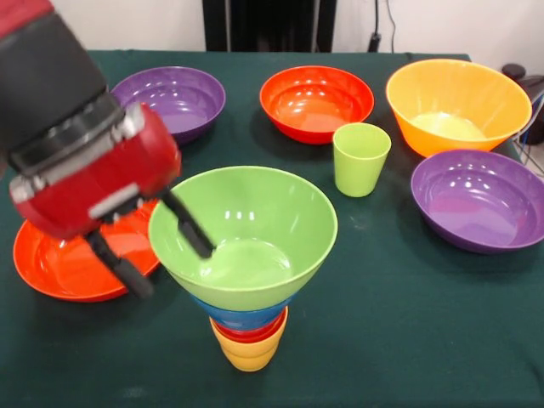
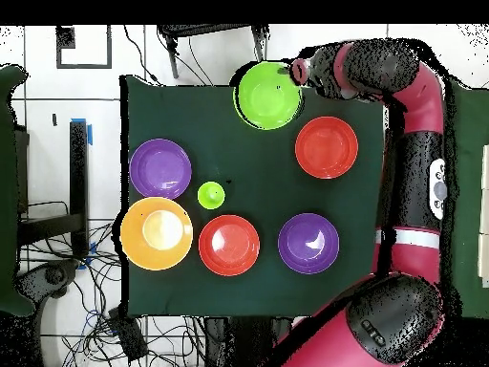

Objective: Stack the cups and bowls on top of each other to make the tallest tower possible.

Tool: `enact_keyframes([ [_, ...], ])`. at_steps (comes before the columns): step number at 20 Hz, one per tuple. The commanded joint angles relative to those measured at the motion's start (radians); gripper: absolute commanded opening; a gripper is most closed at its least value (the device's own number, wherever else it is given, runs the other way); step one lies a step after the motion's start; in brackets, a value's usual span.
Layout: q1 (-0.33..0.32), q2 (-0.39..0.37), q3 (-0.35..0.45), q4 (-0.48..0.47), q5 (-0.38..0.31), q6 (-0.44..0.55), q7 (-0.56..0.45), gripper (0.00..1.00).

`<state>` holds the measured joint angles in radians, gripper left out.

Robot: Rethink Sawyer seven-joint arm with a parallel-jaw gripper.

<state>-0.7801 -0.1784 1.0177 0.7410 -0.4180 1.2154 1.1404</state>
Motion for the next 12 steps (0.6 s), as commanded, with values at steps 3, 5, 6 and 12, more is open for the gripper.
enact_keyframes([
  [3,0.013,-0.245,-0.091,0.145,0.104,0.188,0.133,1.0],
  [5,0.019,-0.268,-0.101,0.134,0.121,0.21,0.132,1.0],
  [6,0.025,-0.274,-0.107,0.121,0.125,0.219,0.131,1.0],
  [12,0.118,-0.236,-0.106,-0.13,0.099,0.355,0.106,1.0],
])
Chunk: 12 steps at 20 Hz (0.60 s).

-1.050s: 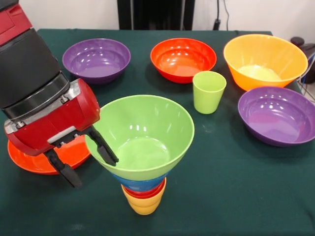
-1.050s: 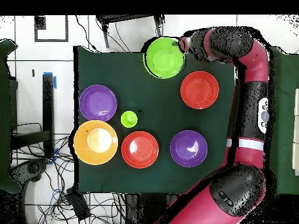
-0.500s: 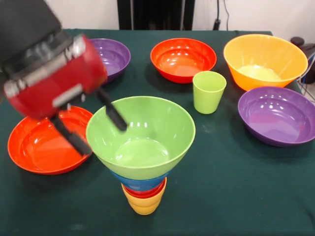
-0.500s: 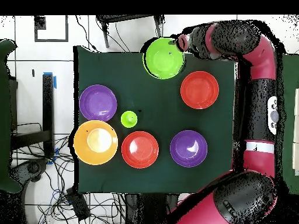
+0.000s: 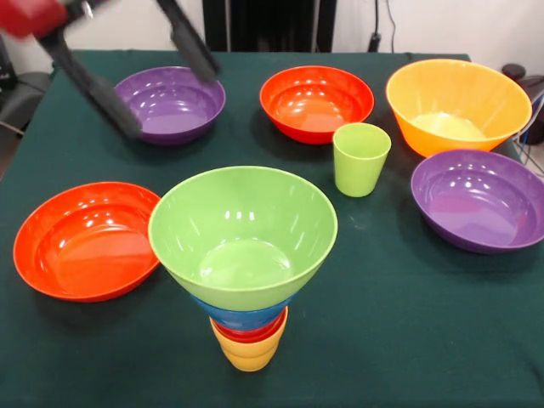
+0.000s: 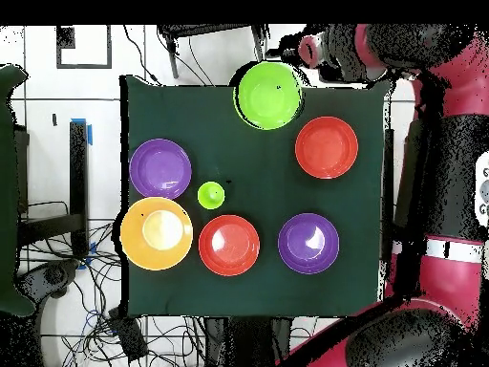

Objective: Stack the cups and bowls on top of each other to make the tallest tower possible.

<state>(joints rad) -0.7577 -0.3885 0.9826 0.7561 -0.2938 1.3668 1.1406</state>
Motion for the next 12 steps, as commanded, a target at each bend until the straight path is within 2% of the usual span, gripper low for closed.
enact_keyframes([
  [1,0.113,-0.016,-0.062,-0.195,-0.038,0.232,0.102,1.0],
  [3,0.151,-0.002,-0.017,-0.313,-0.084,0.311,0.101,1.0],
  [6,0.181,-0.006,0.062,-0.408,-0.161,0.377,0.114,1.0],
  [9,0.197,0.014,0.088,-0.414,-0.183,0.293,0.099,1.0],
  [12,0.205,0.042,0.043,-0.365,-0.156,0.163,0.094,1.0],
])
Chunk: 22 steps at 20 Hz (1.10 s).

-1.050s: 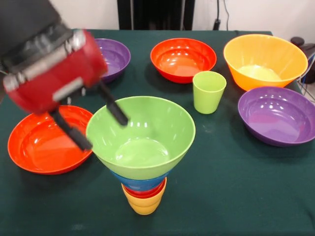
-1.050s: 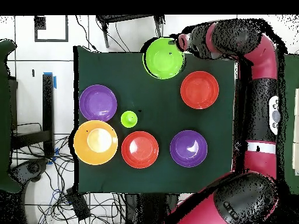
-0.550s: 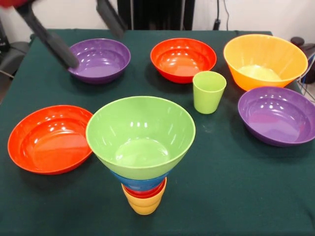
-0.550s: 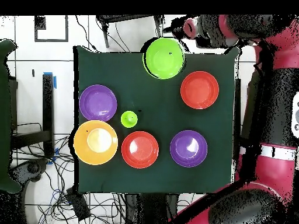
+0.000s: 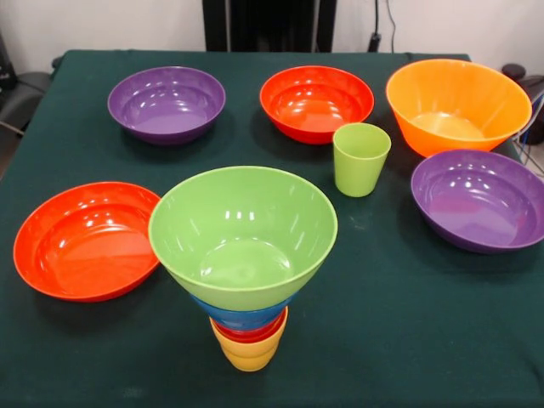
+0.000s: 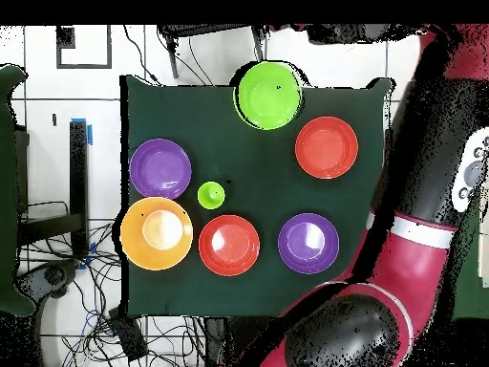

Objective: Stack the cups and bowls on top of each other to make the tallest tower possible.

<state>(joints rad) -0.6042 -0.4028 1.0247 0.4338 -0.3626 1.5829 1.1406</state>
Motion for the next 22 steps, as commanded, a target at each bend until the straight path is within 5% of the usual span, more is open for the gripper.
enact_keyframes([
  [1,0.051,0.05,-0.023,-0.019,-0.074,-0.069,0.098,1.0],
  [5,0.028,-0.029,-0.094,0.115,0.009,-0.143,0.116,1.0],
  [14,-0.145,-0.238,-0.143,0.647,0.14,-0.443,0.142,1.0],
  [22,-0.255,-0.332,-0.118,0.89,0.174,-0.58,0.119,1.0],
])
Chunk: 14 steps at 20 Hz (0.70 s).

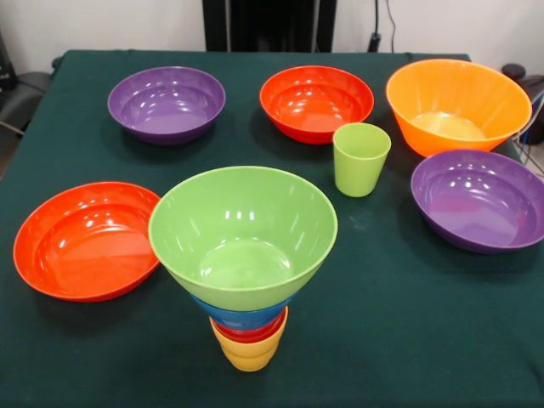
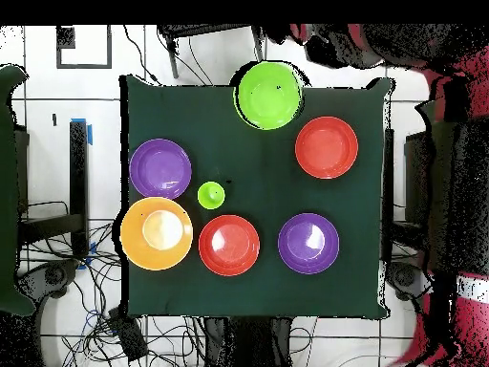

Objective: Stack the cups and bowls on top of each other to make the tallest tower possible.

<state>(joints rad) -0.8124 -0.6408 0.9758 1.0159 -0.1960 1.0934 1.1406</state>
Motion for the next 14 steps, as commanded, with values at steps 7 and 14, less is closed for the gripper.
enact_keyframes([
  [7,-0.112,-0.129,-0.051,0.435,0.018,-0.182,0.111,1.0],
  [14,-0.162,-0.135,-0.038,0.534,0.021,-0.246,0.085,1.0],
])
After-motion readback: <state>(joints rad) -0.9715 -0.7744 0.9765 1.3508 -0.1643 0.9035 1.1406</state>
